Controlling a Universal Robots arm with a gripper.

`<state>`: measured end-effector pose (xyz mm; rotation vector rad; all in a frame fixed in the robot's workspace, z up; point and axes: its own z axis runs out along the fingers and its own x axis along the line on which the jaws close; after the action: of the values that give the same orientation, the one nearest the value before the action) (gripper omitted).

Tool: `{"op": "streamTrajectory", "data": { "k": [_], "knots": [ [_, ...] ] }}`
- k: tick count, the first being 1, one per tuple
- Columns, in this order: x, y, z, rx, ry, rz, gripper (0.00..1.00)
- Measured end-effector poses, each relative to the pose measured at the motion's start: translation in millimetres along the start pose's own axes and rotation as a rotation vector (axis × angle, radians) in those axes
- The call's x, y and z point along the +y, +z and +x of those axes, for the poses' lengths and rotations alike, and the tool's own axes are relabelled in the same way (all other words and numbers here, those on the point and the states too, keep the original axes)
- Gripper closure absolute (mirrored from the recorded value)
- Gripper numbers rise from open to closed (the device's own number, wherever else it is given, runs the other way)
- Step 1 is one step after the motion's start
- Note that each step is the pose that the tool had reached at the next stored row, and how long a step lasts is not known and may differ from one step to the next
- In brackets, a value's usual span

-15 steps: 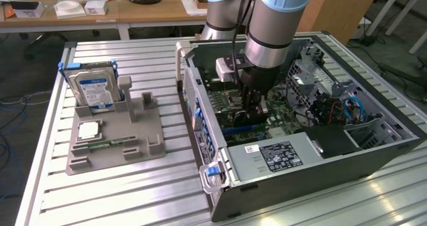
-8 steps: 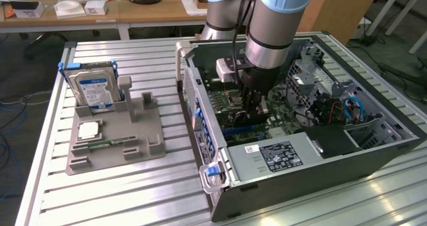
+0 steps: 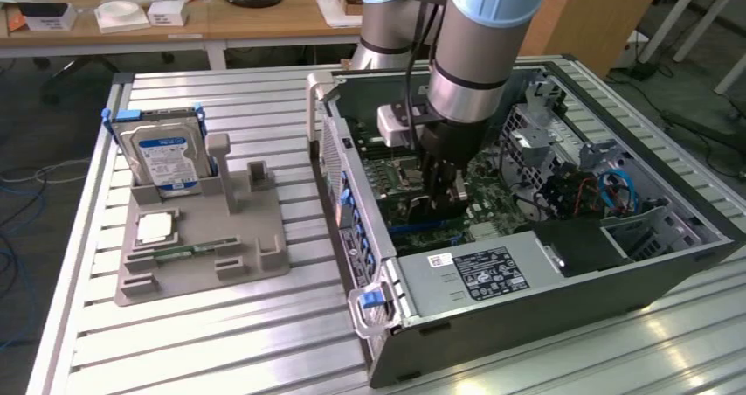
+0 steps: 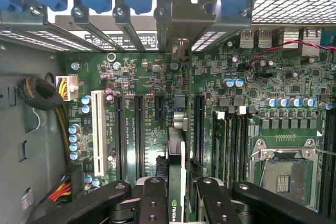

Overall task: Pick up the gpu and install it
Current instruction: 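Insert the gpu into the slot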

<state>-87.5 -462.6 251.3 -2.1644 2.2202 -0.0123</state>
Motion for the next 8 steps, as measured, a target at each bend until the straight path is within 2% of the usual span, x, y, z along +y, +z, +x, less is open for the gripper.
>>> {"op": "streamTrajectory", "data": {
  "k": [8],
  "knots": [
    [0.1, 3.7, 0.1, -0.0001, 0.0, 0.0001, 0.74]
  ]
}}
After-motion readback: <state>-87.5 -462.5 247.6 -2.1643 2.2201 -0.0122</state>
